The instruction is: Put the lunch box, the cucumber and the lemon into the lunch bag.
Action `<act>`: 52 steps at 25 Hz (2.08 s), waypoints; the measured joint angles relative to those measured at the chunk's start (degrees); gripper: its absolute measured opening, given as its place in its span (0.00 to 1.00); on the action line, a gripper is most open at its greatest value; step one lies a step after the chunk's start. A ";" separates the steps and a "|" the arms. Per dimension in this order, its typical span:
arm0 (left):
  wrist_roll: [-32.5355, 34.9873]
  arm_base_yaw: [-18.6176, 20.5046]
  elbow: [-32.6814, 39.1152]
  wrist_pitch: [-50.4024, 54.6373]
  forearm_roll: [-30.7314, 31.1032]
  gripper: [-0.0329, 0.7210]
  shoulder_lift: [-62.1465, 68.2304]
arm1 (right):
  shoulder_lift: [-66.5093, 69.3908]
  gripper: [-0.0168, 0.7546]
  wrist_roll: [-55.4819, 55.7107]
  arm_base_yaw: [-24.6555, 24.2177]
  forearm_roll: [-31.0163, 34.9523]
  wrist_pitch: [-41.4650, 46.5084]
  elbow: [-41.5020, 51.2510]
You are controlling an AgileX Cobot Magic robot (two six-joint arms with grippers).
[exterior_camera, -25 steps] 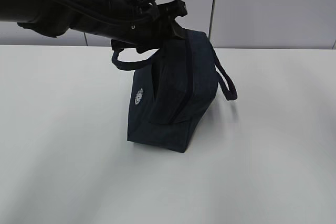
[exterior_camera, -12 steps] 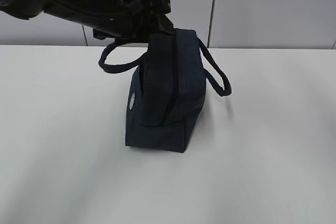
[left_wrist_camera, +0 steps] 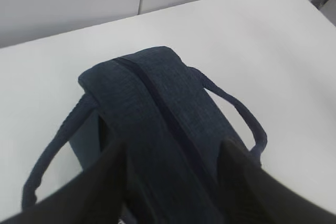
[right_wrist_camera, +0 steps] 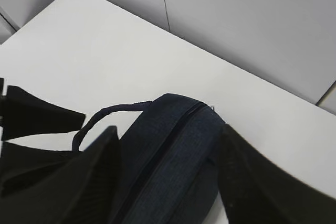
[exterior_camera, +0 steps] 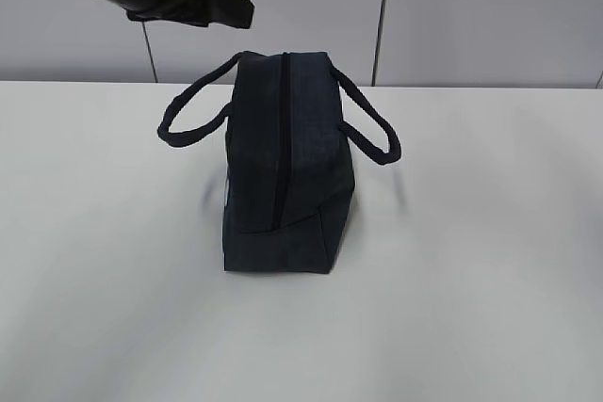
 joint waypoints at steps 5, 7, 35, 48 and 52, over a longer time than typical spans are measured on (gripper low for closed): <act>0.00 0.00 0.00 5.85 7.23 0.55 -7.12 | -1.52 0.59 0.22 0.00 2.66 -0.13 0.00; 0.00 0.00 0.00 7.48 8.41 0.55 -9.97 | -3.30 0.59 0.22 0.00 2.81 -1.00 0.00; 0.00 0.00 23.62 22.43 9.75 0.54 -54.79 | -71.88 0.55 0.01 0.00 -1.91 -18.06 61.56; -4.18 0.00 34.29 34.85 12.79 0.52 -76.85 | -92.32 0.53 2.20 0.00 -3.20 5.27 72.46; -4.95 0.00 34.29 37.97 15.39 0.51 -82.34 | -99.83 0.50 6.42 0.00 -6.89 10.25 75.74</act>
